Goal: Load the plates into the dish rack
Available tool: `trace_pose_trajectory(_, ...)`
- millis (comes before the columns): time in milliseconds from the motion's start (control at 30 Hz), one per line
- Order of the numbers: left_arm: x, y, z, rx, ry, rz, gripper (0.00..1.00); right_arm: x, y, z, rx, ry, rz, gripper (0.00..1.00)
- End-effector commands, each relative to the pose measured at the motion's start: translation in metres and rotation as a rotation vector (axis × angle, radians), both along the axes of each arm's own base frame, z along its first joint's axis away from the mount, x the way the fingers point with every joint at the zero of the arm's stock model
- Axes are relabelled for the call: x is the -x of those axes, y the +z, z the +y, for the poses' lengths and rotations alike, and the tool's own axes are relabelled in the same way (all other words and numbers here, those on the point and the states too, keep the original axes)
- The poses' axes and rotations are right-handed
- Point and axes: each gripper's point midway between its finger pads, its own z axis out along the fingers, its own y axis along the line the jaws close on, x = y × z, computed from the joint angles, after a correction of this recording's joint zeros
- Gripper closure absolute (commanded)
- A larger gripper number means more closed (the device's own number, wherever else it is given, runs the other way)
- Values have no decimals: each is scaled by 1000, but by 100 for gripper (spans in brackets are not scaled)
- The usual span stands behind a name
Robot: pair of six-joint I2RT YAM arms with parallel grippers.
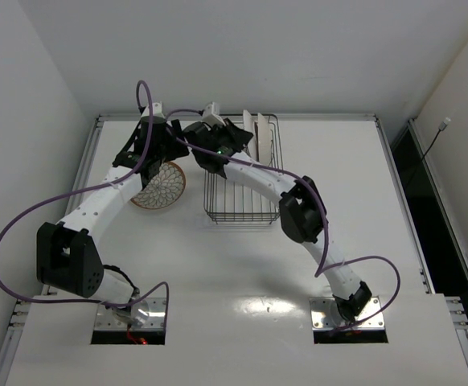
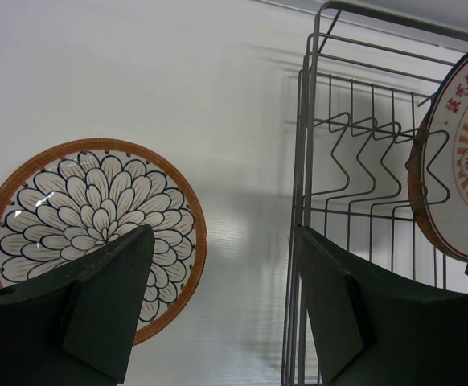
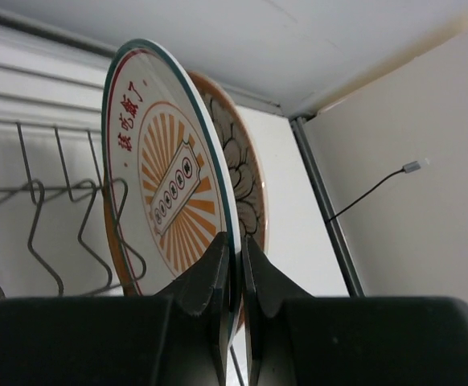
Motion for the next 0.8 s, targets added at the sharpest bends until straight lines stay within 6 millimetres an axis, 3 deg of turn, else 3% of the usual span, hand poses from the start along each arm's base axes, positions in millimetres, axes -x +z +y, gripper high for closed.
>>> trace_pose_trajectory(0,-3,26,0,10,3,-74,32,0,44,-31,-182,-20,-64,100)
trace_pose_trajectory(233,-3,26,1,2,-1,-74,32,-2,60,-62,-308,-22,-77,100)
trace_pose_trajectory(467,-3,26,1,2,-1,-74,32,-10,61,-71,-323,-23,-56,100)
trace_pose_trajectory(667,-3,26,1,2,-1,-74,32,-17,71,-66,-320,-11,-72,100)
trace_pose_trajectory(767,-3,26,1,2,-1,-74,32,-20,64,-64,-305,-10,-58,100)
